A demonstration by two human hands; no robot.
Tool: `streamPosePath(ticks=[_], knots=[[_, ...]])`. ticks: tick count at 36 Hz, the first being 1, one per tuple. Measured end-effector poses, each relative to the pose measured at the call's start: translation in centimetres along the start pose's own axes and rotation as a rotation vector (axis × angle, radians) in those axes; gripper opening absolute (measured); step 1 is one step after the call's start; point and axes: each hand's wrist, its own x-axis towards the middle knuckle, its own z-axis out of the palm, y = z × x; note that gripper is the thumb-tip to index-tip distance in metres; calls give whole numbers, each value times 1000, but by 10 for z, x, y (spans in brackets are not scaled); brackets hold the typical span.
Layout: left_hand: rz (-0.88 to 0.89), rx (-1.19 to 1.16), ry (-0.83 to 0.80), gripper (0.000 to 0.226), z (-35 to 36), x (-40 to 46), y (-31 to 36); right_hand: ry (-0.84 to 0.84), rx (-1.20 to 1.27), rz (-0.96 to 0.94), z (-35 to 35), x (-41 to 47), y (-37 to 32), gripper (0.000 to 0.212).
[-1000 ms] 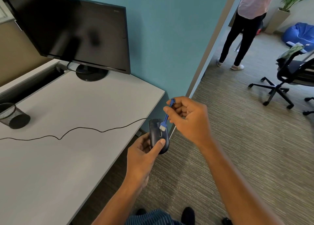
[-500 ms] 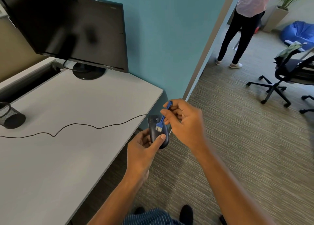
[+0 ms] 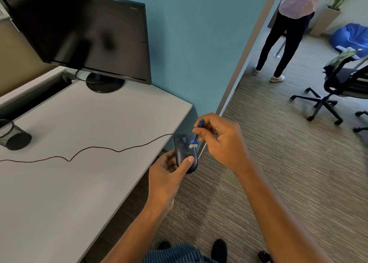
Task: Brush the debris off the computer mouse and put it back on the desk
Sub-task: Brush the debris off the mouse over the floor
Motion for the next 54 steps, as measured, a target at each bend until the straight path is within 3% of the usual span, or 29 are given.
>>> streamPosePath(ticks=[6, 12, 16, 20, 22, 25, 27, 30, 32, 35, 37, 42, 46, 48, 51, 54], knots=[[7, -27, 1, 54, 0, 1, 4, -38, 135, 41, 4, -3, 1, 8], [-6, -31, 8, 62, -2, 3, 3, 147, 105, 75, 4, -5, 1, 10], [-5, -29, 12, 62, -3, 5, 2, 45, 214, 157, 6, -9, -2, 13], [-8, -34, 10, 73, -4, 4, 3, 221, 35, 154, 7, -10, 0, 9], [-6, -32, 4, 72, -4, 4, 3, 285, 84, 157, 5, -10, -1, 9], [12, -21, 1, 63, -4, 3, 3, 158, 273, 226, 5, -11, -5, 9], [27, -13, -12, 59, -3, 3, 4, 105, 224, 231, 6, -12, -5, 10], [35, -31, -29, 71, -3, 1, 7, 249, 67, 193, 7, -10, -4, 9], [50, -47, -37, 79, -3, 0, 7, 314, 101, 216, 6, -8, -5, 8], [67, -64, -41, 81, -3, -1, 7, 187, 284, 281, 4, -6, -8, 9], [66, -62, -42, 88, -3, -1, 8, 104, 241, 259, 4, -4, -8, 10], [63, -20, -43, 61, -1, -4, 9, 237, 25, 163, 5, 7, -8, 10], [65, 17, -38, 41, -1, -4, 8, 41, 182, 185, 5, 17, -16, 11], [72, 31, -48, 40, -1, -5, 7, -50, 134, 208, 6, 23, -18, 12], [71, 45, -56, 42, -1, -6, 6, 22, -30, 175, 6, 33, -21, 10], [67, 59, -51, 46, -3, -7, 3, 48, -22, 160, 4, 41, -26, 11]])
